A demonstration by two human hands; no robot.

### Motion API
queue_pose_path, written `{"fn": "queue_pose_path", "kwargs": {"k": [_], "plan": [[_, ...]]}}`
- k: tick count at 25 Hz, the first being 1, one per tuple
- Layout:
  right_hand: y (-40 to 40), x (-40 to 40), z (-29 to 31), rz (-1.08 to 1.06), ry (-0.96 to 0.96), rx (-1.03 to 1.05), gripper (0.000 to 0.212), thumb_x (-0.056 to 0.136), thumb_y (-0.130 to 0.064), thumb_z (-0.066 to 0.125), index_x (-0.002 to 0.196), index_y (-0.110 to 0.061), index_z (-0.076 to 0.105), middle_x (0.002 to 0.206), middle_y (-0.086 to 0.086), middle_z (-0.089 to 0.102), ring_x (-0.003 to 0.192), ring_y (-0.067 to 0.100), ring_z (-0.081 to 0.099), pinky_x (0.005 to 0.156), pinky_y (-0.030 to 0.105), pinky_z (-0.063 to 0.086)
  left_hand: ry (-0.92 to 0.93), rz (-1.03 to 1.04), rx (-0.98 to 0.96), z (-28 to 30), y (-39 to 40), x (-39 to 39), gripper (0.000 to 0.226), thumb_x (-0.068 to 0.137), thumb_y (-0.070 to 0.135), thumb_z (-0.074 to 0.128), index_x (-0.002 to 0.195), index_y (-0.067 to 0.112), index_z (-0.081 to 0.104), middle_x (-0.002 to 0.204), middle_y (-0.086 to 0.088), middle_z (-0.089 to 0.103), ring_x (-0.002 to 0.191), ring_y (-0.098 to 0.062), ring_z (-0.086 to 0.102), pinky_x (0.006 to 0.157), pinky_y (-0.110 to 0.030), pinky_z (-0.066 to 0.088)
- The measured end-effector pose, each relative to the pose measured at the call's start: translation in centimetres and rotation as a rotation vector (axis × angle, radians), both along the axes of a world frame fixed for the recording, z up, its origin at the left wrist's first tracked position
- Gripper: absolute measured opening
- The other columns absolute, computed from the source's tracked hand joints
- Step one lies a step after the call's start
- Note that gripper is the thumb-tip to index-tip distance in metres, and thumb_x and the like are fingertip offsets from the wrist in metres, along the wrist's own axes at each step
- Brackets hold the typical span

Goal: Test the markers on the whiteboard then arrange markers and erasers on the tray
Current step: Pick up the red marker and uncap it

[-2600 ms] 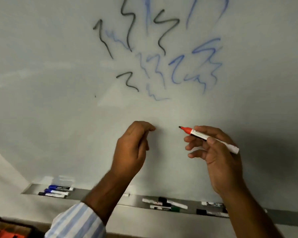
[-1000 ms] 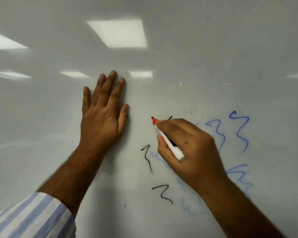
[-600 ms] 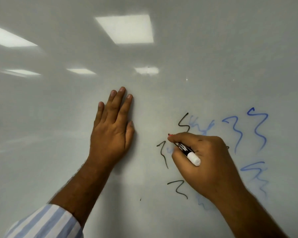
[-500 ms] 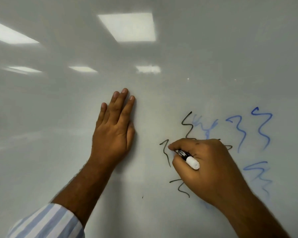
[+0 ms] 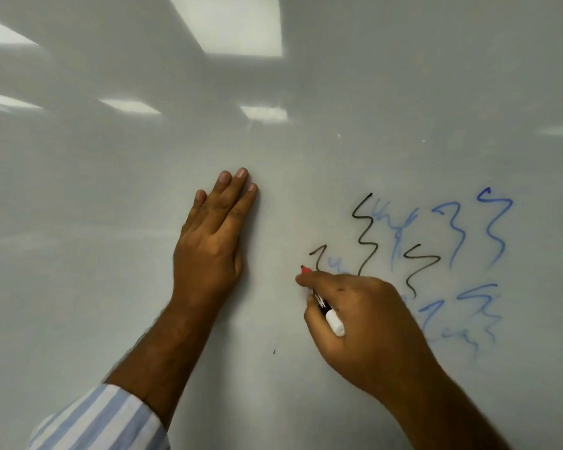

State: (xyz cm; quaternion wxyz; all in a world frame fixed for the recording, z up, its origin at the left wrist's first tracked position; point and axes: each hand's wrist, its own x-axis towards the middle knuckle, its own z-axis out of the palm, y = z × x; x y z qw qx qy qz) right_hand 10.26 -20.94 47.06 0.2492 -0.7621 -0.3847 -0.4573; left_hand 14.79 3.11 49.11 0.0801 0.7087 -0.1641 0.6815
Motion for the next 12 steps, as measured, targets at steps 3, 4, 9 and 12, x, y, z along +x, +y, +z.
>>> {"fn": "queue_pose_path", "kwargs": {"k": [3,4,9,12], "plan": [[-0.8,-0.4,-1.6,-0.034,0.043,0.125,0.032,0.093,-0.029,0.062,0.119,-0.023,0.079,0.102,-0.009,0.081,0.084,0.009,0.077,0.075,0.027,0.066,-0.02,-0.071,-0.024,-0.5,0.3,0.0,0.058,0.099,-0.017,0.047,0.149,0.008,0.058,0.161,-0.008,0.049,0.155,-0.024,0.039,0.128,-0.047,0.032],[-1.0,-0.7,-2.2,0.016,0.101,0.194,0.029,0.093,-0.028,0.063,0.118,-0.026,0.079,0.102,-0.013,0.08,0.087,0.007,0.077,0.076,0.026,0.064,-0.022,-0.093,-0.036,-0.7,0.4,0.0,0.055,0.099,-0.017,0.047,0.147,0.007,0.061,0.159,-0.008,0.051,0.154,-0.023,0.042,0.128,-0.047,0.033],[-0.1,-3.3,-4.3,0.406,0.449,0.429,0.032,0.1,-0.032,0.058,0.125,-0.026,0.077,0.099,0.0,0.08,0.093,0.027,0.077,0.076,0.037,0.065,0.036,-0.28,-0.121,-1.2,0.5,-1.5,0.036,0.102,-0.011,0.056,0.129,0.004,0.073,0.138,-0.008,0.07,0.134,-0.021,0.064,0.118,-0.043,0.047],[0.1,-4.3,-5.1,0.472,0.54,0.517,0.039,0.103,-0.02,0.047,0.128,-0.024,0.077,0.1,0.008,0.079,0.095,0.031,0.076,0.079,0.038,0.065,0.268,-0.489,-0.208,-3.7,-1.3,-4.6,0.028,0.1,0.001,0.067,0.125,0.014,0.071,0.125,0.003,0.073,0.115,-0.008,0.071,0.103,-0.031,0.057]]}}
